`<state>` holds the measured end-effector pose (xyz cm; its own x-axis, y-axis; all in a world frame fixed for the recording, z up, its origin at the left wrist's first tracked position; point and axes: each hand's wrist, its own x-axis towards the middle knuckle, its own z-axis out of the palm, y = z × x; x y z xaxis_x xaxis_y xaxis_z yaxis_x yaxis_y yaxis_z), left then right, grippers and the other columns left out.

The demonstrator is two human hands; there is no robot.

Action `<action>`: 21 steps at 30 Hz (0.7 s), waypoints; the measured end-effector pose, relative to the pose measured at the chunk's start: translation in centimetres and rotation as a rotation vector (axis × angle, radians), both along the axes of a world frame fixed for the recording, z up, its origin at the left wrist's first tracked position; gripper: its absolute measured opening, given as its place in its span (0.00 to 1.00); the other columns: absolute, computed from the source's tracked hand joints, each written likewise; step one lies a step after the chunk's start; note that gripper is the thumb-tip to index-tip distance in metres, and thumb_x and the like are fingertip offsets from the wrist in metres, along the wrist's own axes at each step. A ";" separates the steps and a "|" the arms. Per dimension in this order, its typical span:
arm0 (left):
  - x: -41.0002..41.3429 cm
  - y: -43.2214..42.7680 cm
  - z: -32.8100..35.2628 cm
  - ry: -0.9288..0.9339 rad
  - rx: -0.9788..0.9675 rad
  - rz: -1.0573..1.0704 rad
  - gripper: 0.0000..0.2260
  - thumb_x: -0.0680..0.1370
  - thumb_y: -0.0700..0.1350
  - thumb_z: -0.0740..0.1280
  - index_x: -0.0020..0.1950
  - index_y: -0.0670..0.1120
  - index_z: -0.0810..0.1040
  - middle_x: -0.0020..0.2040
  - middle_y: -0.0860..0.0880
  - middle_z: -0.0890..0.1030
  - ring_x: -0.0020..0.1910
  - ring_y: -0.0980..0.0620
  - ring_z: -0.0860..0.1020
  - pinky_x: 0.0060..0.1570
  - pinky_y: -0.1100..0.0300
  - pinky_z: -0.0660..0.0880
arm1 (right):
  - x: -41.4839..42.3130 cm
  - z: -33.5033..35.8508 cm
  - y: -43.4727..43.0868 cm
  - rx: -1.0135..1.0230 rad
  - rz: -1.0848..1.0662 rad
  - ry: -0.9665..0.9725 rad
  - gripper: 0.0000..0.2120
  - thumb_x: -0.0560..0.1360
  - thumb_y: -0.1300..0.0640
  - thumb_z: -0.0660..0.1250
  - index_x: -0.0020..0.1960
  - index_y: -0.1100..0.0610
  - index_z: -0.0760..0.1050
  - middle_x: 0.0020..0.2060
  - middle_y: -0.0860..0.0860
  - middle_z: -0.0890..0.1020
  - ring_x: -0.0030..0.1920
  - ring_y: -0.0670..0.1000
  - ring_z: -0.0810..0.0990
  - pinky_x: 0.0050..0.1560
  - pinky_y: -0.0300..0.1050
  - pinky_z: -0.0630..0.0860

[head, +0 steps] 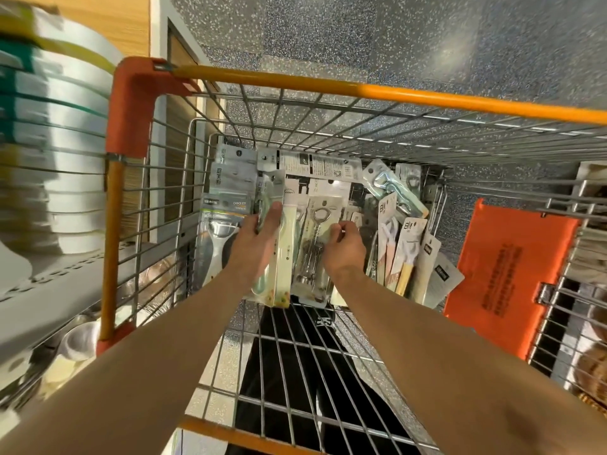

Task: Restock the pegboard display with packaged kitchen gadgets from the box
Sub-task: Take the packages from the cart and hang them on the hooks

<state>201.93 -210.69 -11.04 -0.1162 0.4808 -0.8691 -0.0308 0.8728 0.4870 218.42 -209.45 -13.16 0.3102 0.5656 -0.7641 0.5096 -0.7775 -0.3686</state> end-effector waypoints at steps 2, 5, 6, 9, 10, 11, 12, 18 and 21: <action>-0.1 -0.2 -0.4 -0.002 -0.006 -0.018 0.56 0.65 0.84 0.63 0.85 0.52 0.57 0.81 0.49 0.67 0.75 0.48 0.69 0.78 0.46 0.58 | 0.1 0.1 -0.1 -0.016 0.008 0.006 0.09 0.88 0.54 0.52 0.56 0.55 0.69 0.40 0.45 0.75 0.37 0.41 0.73 0.26 0.28 0.66; -0.3 -0.3 0.2 0.021 -0.033 -0.030 0.55 0.68 0.82 0.63 0.85 0.50 0.58 0.81 0.49 0.68 0.76 0.49 0.69 0.78 0.47 0.59 | 0.1 0.9 -0.2 -0.016 -0.021 0.000 0.09 0.88 0.55 0.51 0.56 0.55 0.69 0.40 0.46 0.75 0.37 0.40 0.72 0.26 0.28 0.66; -0.3 -0.3 0.5 0.038 -0.033 -0.041 0.49 0.73 0.79 0.62 0.84 0.50 0.60 0.79 0.50 0.70 0.73 0.50 0.70 0.75 0.51 0.61 | 0.2 1.2 -0.3 -0.017 -0.032 -0.012 0.08 0.88 0.55 0.51 0.55 0.54 0.68 0.39 0.45 0.75 0.37 0.41 0.73 0.27 0.28 0.66; -0.2 -0.1 2.3 0.095 -0.030 -0.041 0.38 0.79 0.73 0.60 0.82 0.52 0.65 0.74 0.50 0.74 0.73 0.46 0.72 0.71 0.52 0.65 | 0.1 3.2 -0.2 -0.006 -0.067 -0.005 0.08 0.88 0.56 0.52 0.54 0.53 0.68 0.40 0.46 0.75 0.38 0.43 0.74 0.34 0.30 0.67; 0.0 0.0 3.1 0.104 -0.033 -0.037 0.37 0.80 0.72 0.59 0.82 0.52 0.65 0.75 0.49 0.73 0.75 0.45 0.71 0.72 0.50 0.65 | 0.0 3.7 -0.2 0.002 -0.088 0.012 0.08 0.87 0.56 0.52 0.53 0.53 0.68 0.41 0.47 0.76 0.39 0.44 0.74 0.38 0.32 0.70; 0.1 0.1 4.0 0.112 -0.026 -0.031 0.36 0.81 0.72 0.58 0.83 0.52 0.64 0.77 0.49 0.72 0.76 0.44 0.70 0.73 0.49 0.65 | -0.2 4.6 -0.1 0.011 -0.113 0.031 0.07 0.87 0.57 0.52 0.53 0.53 0.68 0.42 0.48 0.76 0.40 0.44 0.75 0.42 0.34 0.72; 0.3 0.2 4.9 0.128 -0.014 -0.032 0.36 0.81 0.71 0.58 0.83 0.53 0.63 0.78 0.48 0.71 0.77 0.43 0.69 0.74 0.48 0.64 | -0.4 5.4 0.0 0.026 -0.129 0.046 0.07 0.87 0.57 0.53 0.53 0.54 0.68 0.42 0.48 0.76 0.41 0.45 0.75 0.45 0.36 0.72; 1.5 -0.1 11.7 0.171 0.076 0.023 0.35 0.83 0.69 0.55 0.79 0.45 0.70 0.72 0.47 0.74 0.73 0.46 0.71 0.68 0.53 0.66 | -1.0 11.7 -0.2 0.133 -0.054 0.101 0.08 0.87 0.55 0.54 0.60 0.55 0.70 0.41 0.47 0.75 0.45 0.51 0.78 0.47 0.45 0.75; 1.4 -1.2 15.7 0.166 0.095 0.064 0.34 0.82 0.72 0.54 0.74 0.48 0.77 0.67 0.50 0.78 0.69 0.48 0.75 0.69 0.54 0.68 | -1.3 16.5 -0.7 0.188 -0.029 0.152 0.10 0.87 0.56 0.53 0.64 0.56 0.71 0.42 0.50 0.77 0.38 0.44 0.73 0.29 0.32 0.71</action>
